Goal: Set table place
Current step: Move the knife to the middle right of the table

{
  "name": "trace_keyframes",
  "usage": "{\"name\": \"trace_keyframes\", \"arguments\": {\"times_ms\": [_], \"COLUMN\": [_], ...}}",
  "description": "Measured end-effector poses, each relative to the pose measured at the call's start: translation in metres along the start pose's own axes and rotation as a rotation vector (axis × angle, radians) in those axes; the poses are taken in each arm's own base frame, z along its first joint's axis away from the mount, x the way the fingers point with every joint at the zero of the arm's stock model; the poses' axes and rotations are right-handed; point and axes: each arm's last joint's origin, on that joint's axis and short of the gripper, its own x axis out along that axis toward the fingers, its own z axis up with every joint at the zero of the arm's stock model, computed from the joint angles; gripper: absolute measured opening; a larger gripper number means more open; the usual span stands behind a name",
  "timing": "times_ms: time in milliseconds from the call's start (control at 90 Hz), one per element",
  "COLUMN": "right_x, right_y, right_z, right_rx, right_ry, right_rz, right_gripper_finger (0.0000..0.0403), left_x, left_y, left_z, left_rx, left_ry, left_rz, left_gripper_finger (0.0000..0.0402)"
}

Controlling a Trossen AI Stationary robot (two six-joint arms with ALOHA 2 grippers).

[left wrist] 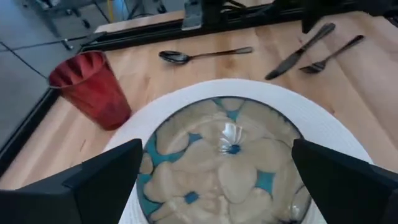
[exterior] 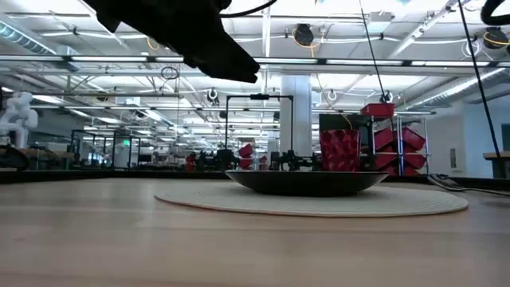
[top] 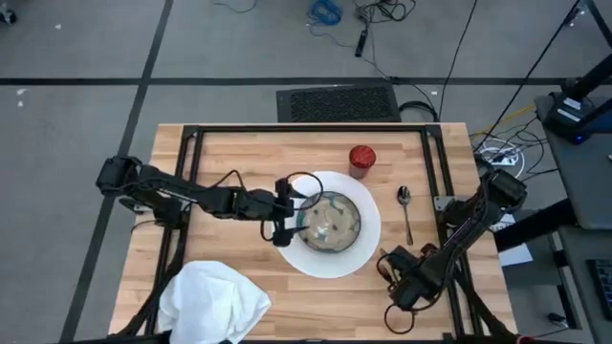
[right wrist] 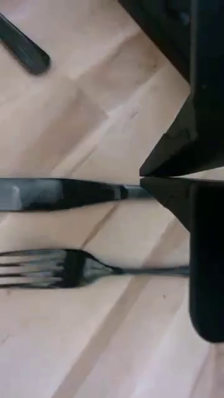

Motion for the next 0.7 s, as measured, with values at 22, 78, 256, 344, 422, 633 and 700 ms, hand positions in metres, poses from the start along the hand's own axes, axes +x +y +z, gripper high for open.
{"name": "trace_keyframes", "arguments": {"times_ms": [22, 78, 256, 344, 422, 633, 700], "right_x": [0.000, 0.000, 0.000, 0.000, 0.001, 0.014, 0.022], "right_y": [0.000, 0.001, 0.002, 0.002, 0.000, 0.000, 0.003], "right_z": [-0.001, -0.003, -0.013, -0.023, -0.033, -0.050, -0.051], "right_rx": [-0.006, -0.020, -0.042, -0.052, -0.069, -0.092, -0.098], "right_ry": [0.000, 0.000, -0.098, -0.163, -0.211, -0.259, -0.277], "right_rz": [0.002, 0.015, 0.043, 0.067, 0.077, 0.025, 0.004], "right_gripper_finger": [0.0001, 0.0001, 0.0018, 0.0043, 0.0063, 0.0086, 0.0086], "left_x": [0.000, 0.000, 0.000, 0.000, 0.000, 0.000, 0.000], "left_y": [0.000, 0.000, 0.000, -0.001, -0.001, -0.001, -0.001], "left_z": [0.000, 0.000, -0.001, -0.001, -0.002, -0.002, -0.001], "left_rx": [-0.003, -0.015, -0.022, -0.020, -0.019, -0.019, -0.021], "left_ry": [0.000, 0.000, 0.005, 0.014, 0.020, 0.018, 0.012], "left_rz": [0.000, 0.000, -0.001, -0.003, -0.003, -0.002, -0.002], "left_gripper_finger": [0.0400, 0.0400, 0.0400, 0.0400, 0.0400, 0.0400, 0.0400]}}
